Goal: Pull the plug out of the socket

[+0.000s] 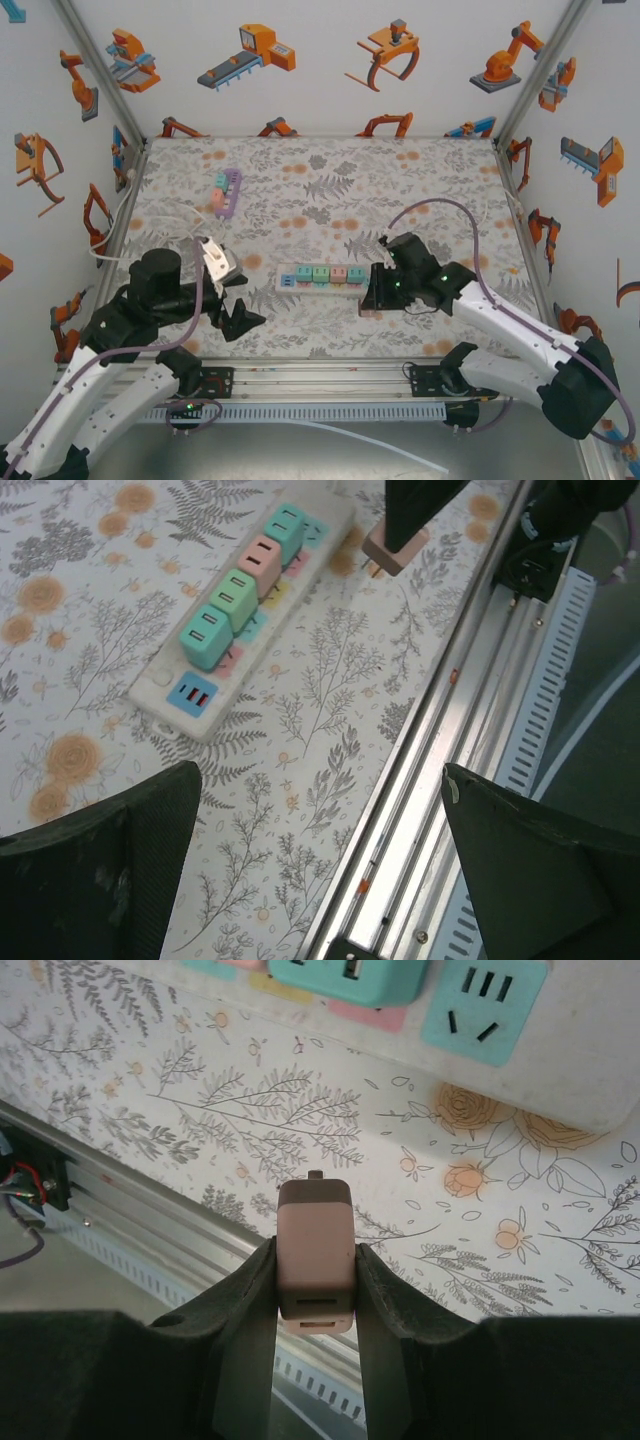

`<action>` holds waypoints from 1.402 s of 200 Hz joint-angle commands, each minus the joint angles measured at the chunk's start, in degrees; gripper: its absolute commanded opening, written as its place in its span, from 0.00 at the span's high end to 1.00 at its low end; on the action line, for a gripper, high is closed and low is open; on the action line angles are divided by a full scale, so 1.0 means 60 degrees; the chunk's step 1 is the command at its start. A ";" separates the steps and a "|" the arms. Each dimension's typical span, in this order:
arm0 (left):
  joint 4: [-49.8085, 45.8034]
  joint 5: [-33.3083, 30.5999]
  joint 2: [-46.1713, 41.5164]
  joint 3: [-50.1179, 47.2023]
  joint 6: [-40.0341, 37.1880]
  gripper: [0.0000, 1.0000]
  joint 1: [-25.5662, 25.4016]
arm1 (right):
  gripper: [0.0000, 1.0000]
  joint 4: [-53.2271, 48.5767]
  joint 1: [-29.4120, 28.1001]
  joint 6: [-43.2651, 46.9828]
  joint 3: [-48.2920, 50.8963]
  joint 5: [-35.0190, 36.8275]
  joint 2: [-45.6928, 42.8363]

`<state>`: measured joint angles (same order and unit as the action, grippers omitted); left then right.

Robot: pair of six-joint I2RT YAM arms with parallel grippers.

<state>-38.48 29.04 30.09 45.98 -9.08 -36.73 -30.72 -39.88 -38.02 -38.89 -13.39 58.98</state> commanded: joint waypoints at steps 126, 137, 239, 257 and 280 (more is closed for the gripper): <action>-0.0147 0.0201 0.0157 -0.0223 -0.0603 0.03 -0.0026 | 0.60 0.2498 0.0011 -0.0592 0.2210 0.0747 0.0494; -0.0078 0.0171 0.0183 -0.0256 -0.0564 0.03 -0.0027 | 0.53 0.2312 0.0011 -0.0621 0.2286 0.0969 0.0267; 0.0544 -0.0915 0.0611 -0.0398 0.0563 0.03 -0.0028 | 0.49 -0.0678 0.0011 -0.1549 0.0505 0.4391 -0.3136; 0.0535 -0.1817 0.0989 -0.0201 0.1476 0.03 -0.0009 | 0.51 -0.1071 0.0011 -0.1569 -0.0355 0.5064 -0.3093; 0.0424 -0.3294 0.1546 0.0021 0.2660 0.03 0.0048 | 0.50 -0.0701 0.0011 -0.0316 -0.1283 0.4990 -0.2745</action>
<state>-36.67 19.49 36.58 43.92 -2.63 -36.71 -34.44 -39.88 -45.25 -41.36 12.16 41.01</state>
